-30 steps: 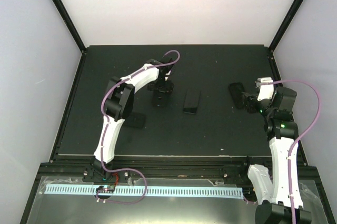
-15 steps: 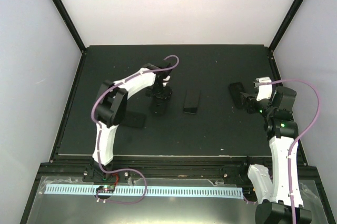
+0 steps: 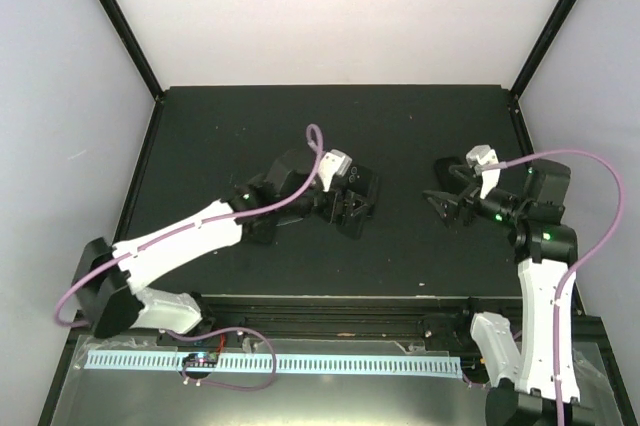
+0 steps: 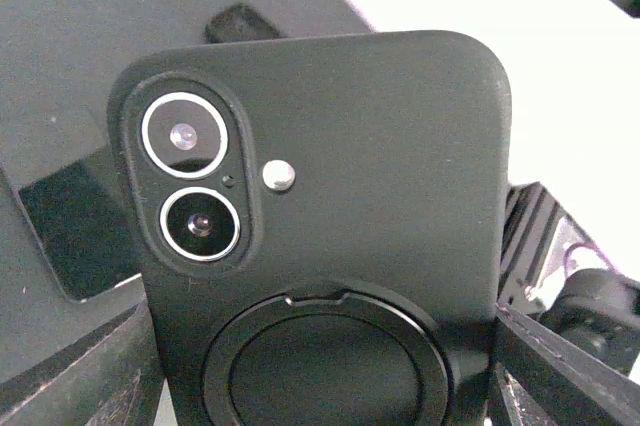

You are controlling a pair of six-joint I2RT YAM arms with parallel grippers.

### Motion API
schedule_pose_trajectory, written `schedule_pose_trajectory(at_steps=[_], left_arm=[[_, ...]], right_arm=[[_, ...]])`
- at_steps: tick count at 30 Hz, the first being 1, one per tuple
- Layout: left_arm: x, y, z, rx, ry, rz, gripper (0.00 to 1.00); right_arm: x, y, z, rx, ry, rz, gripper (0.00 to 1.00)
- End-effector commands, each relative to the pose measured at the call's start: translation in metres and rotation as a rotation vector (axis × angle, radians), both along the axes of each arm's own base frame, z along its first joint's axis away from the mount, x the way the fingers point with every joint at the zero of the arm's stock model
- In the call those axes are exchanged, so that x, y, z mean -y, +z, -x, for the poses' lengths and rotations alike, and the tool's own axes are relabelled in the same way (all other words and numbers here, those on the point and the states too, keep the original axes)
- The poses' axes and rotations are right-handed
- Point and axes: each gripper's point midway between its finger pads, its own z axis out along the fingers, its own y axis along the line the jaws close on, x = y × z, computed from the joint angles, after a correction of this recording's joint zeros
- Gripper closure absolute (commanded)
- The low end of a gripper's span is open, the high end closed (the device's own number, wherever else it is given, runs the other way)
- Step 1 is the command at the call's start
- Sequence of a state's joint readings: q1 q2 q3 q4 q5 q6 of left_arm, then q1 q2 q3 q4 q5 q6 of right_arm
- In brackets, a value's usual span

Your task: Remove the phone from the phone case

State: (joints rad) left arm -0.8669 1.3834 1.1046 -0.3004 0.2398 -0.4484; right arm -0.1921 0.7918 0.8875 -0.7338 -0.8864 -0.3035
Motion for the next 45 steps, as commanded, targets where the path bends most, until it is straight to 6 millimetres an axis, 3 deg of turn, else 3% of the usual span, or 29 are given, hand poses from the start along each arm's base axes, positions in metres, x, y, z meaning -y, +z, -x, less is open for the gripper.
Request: schedule_pose_trajectory(at_steps=[1,6,9,13,19,27,32,39,45], left_arm=[[-0.005,0.096,0.007,0.198,0.012,0.381,0.62],[-0.022,0.128,0.034,0.323,-0.046,0.534,0.63],[-0.028,0.147,0.052,0.376,-0.115,0.616,0.63],[-0.032,0.164,0.07,0.419,-0.179,0.69,0.62],[-0.034,0.177,0.081,0.461,-0.228,0.724,0.62],[-0.03,0.187,0.085,0.425,-0.258,0.751,0.63],[-0.031,0.188,0.083,0.422,-0.243,0.766,0.64],[-0.028,0.196,0.084,0.413,-0.26,0.808,0.65],[-0.025,0.195,0.082,0.404,-0.265,0.84,0.67]], right_arm=[[-0.043,0.057,0.056,0.107,0.31,-0.209,0.0],[-0.056,0.067,0.077,0.122,0.421,-0.268,0.0],[-0.066,0.06,0.075,0.057,0.456,-0.263,0.0],[-0.095,0.047,0.078,-0.049,0.556,-0.225,0.0],[-0.123,0.05,0.073,-0.133,0.606,-0.319,0.0],[-0.166,0.067,0.087,-0.179,0.773,-0.301,0.0],[-0.174,0.07,0.092,-0.202,0.812,-0.323,0.0],[-0.172,0.051,0.087,-0.206,0.763,-0.286,0.0],[-0.171,0.053,0.095,-0.205,0.797,-0.305,0.0]])
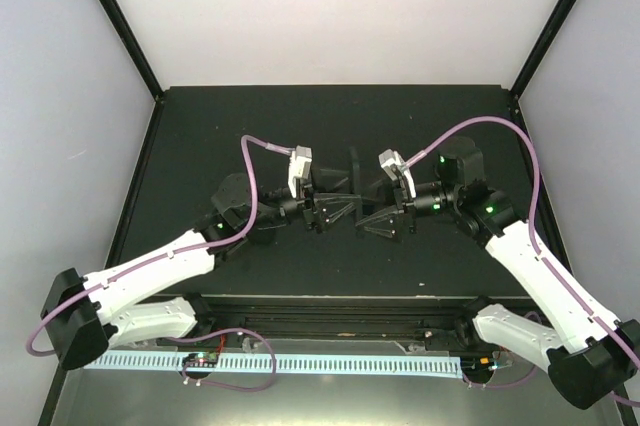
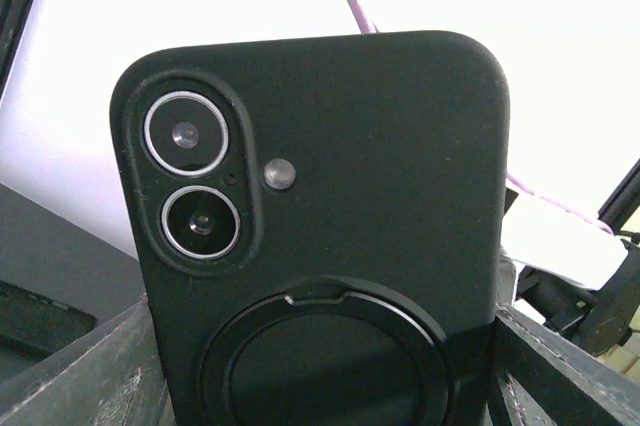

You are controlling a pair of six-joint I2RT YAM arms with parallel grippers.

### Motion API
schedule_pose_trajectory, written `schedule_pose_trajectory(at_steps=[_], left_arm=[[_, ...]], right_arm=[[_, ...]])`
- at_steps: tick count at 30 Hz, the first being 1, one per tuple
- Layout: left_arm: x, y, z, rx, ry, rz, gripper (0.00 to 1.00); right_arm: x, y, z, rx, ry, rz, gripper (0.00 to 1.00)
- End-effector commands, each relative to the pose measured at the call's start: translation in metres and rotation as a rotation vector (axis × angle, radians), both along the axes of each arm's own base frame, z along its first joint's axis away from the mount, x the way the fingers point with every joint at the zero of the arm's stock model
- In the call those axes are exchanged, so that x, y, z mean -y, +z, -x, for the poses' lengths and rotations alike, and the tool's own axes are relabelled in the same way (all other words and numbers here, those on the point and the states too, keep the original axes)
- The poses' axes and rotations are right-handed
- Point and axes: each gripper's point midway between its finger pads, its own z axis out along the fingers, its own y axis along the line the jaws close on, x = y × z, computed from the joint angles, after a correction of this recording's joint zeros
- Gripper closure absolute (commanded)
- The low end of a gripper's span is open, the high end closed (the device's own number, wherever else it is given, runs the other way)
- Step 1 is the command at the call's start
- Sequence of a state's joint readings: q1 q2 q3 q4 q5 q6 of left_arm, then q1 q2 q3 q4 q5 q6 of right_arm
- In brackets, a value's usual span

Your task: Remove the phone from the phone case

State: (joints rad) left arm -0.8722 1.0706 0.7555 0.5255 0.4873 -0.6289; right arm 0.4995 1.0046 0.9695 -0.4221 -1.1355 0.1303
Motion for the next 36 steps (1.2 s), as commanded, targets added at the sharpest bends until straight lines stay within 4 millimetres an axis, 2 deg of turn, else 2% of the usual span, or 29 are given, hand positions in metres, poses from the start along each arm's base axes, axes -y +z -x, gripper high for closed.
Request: schedule_pose_trajectory(at_steps=[1,4,10,12,16,17,19,22,24,27,30,36], left_arm=[[-0.007,0.052,0.011,0.099,-0.029,0.159,0.67],[-0.005,0.05,0.009,0.099,-0.025,0.156,0.67],[-0.003,0.046,0.006,0.097,-0.017,0.139,0.65],[-0.002,0.043,0.003,0.093,0.001,0.128,0.55],[-0.01,0.036,-0.009,0.083,0.099,0.081,0.13],[-0.013,0.032,-0.014,0.073,0.134,0.06,0.07],[-0.02,0.028,-0.018,0.075,0.187,0.019,0.01],[-0.03,0.014,-0.027,0.061,0.274,-0.061,0.01],[-0.037,-0.004,-0.04,0.006,0.357,-0.132,0.01],[-0.042,-0.019,-0.055,-0.062,0.437,-0.166,0.01],[-0.032,-0.025,-0.064,-0.098,0.437,-0.176,0.06],[0.002,-0.025,-0.075,-0.13,0.354,-0.209,0.21]], right_arm=[[0.0,0.006,0.006,0.033,0.025,-0.028,0.0],[-0.001,0.007,0.009,0.024,0.049,-0.04,0.03],[-0.001,0.009,0.013,0.022,0.079,-0.062,0.25],[-0.001,0.01,0.013,0.031,0.078,-0.063,0.33],[0.0,0.005,0.006,0.062,0.021,-0.03,0.39],[0.001,0.002,0.001,0.077,-0.013,-0.012,0.41],[0.004,-0.007,-0.01,0.112,-0.09,0.038,0.44],[0.013,-0.019,-0.029,0.186,-0.219,0.123,0.45],[0.02,-0.025,-0.04,0.239,-0.284,0.18,0.47],[0.029,-0.036,-0.057,0.28,-0.37,0.262,0.5],[0.035,-0.046,-0.071,0.287,-0.435,0.338,0.52],[0.042,-0.055,-0.087,0.322,-0.513,0.436,0.52]])
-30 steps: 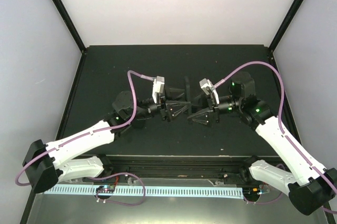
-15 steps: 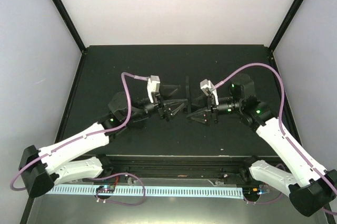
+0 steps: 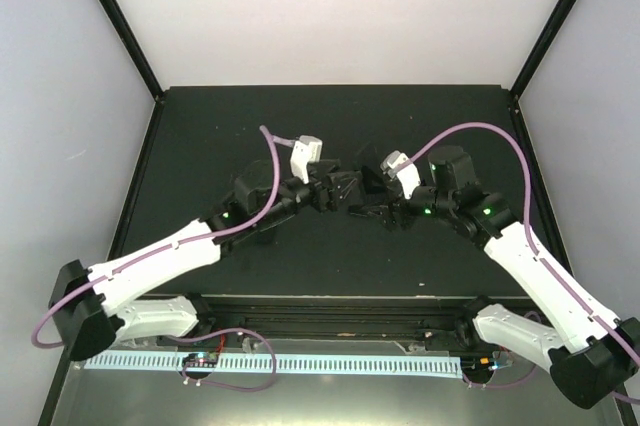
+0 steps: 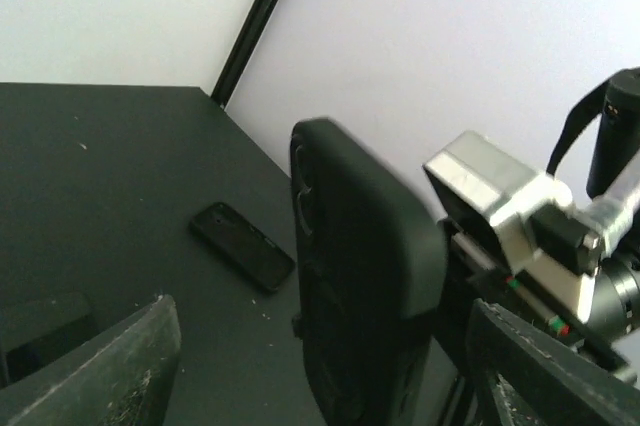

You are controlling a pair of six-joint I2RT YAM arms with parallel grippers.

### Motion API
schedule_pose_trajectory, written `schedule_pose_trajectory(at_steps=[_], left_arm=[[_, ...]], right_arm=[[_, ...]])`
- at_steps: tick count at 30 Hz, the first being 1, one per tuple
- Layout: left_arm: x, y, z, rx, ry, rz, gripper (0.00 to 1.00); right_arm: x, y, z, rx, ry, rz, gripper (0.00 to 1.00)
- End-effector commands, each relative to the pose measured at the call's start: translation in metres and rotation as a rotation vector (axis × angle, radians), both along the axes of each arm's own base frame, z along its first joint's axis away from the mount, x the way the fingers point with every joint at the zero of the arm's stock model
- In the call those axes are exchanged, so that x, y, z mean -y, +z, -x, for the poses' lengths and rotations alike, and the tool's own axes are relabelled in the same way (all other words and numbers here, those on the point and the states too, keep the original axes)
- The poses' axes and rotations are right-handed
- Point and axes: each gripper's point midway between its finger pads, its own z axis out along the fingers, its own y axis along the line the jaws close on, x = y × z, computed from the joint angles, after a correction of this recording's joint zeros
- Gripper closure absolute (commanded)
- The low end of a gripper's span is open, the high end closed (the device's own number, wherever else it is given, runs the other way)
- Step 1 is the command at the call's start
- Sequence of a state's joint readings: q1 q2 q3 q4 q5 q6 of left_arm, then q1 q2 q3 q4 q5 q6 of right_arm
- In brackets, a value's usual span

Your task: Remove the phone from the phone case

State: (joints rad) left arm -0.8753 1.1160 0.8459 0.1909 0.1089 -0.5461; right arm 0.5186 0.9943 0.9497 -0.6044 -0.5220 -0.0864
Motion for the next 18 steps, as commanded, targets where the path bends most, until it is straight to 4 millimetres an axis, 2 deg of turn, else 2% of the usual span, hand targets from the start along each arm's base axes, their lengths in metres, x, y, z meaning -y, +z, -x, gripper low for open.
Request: schedule_pose_trajectory(at_steps=[1,6,7,8,12,18], left_arm=[[0.021,0.025,-0.008,-0.011,-0.037,0.03,0.23],[0.033,0.018,-0.02,-0.07,-0.027,0.053,0.36],[0.038,0.011,-0.024,-0.092,-0.022,0.048,0.38],[0.041,0.004,-0.027,-0.108,-0.018,0.039,0.42],[0.047,-0.002,-0.031,-0.132,-0.02,0.045,0.56],[0.05,-0.019,-0.04,-0.147,0.013,0.066,0.67]], right_arm=[[0.006,0.018,-0.02,0.133,-0.076,0.068,0.52],[0.008,0.013,-0.025,0.145,-0.108,0.106,0.52],[0.009,0.013,-0.027,0.149,-0.118,0.107,0.52],[0.01,0.014,-0.028,0.156,-0.126,0.108,0.52],[0.013,0.016,-0.033,0.165,-0.158,0.115,0.53],[0.009,0.013,-0.034,0.155,-0.151,0.102,0.52]])
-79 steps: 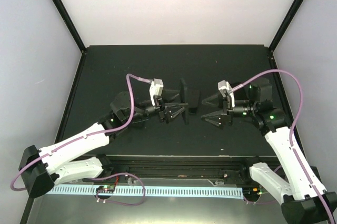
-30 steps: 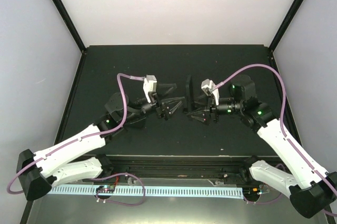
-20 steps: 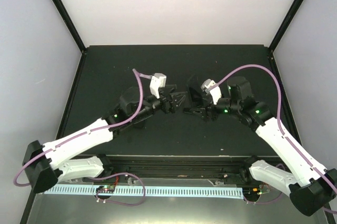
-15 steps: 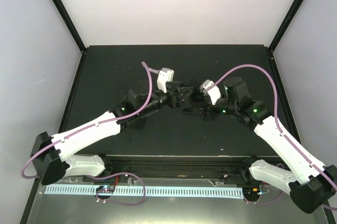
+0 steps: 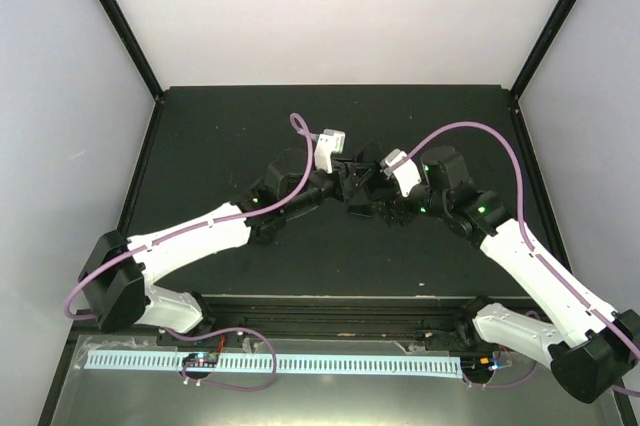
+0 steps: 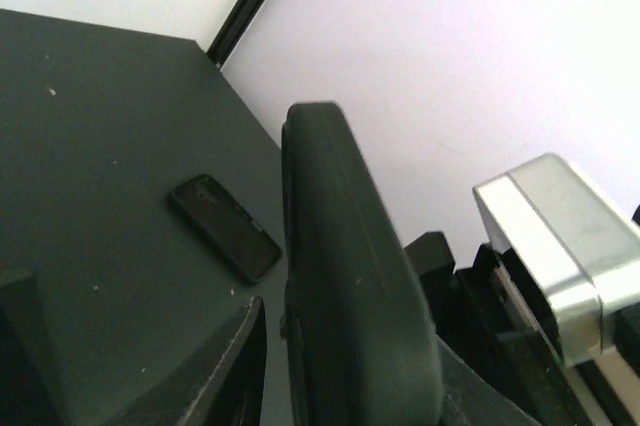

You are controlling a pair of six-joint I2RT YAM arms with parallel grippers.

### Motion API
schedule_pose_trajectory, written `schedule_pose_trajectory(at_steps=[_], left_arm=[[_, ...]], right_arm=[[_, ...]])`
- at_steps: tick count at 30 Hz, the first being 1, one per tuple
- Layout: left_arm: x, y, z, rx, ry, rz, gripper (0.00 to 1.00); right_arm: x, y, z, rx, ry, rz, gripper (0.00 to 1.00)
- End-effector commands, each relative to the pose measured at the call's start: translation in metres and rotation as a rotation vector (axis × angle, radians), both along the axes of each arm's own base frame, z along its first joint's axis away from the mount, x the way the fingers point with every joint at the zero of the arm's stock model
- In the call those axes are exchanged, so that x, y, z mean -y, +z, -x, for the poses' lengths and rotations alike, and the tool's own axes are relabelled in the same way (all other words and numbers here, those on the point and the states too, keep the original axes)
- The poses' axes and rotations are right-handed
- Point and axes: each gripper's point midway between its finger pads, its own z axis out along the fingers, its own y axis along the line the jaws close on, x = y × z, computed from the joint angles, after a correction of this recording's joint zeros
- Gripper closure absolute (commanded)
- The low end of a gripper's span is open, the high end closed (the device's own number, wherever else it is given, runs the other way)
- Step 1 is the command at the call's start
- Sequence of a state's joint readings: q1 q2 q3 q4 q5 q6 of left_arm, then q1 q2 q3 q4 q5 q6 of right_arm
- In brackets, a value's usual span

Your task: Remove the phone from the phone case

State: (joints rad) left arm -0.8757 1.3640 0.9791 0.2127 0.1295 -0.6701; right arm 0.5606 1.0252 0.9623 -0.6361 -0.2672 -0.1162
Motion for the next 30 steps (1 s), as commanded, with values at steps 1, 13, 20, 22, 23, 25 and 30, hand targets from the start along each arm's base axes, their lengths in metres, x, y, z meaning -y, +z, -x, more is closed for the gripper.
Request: schedule_pose_trajectory(at_steps=[1,13,20,22,23,25,30], left_arm=[[0.007,0.01,-0.008,0.016,0.019,0.07,0.68],[0.012,0.029,0.003,0.084,-0.056,0.129,0.96],[-0.02,0.076,0.02,0.252,-0.064,0.118,0.98],[-0.026,0.084,0.027,0.3,-0.081,0.102,0.98],[-0.028,0.087,0.031,0.317,-0.099,0.092,0.98],[-0.031,0.09,0.041,0.341,-0.15,0.07,0.98],[-0.039,0.109,0.091,0.43,-0.369,0.072,0.98]], right_arm=[[-0.009,0.032,-0.012,0.1,-0.003,-0.066,0.52],[-0.014,0.03,-0.004,0.081,0.043,-0.084,0.24],[-0.018,0.054,0.018,0.085,0.128,-0.155,0.0],[-0.018,0.062,0.024,0.08,0.15,-0.187,0.0],[-0.019,0.065,0.029,0.073,0.171,-0.2,0.0],[-0.022,0.074,0.042,0.056,0.236,-0.221,0.0],[-0.024,0.086,0.073,0.029,0.37,-0.244,0.0]])
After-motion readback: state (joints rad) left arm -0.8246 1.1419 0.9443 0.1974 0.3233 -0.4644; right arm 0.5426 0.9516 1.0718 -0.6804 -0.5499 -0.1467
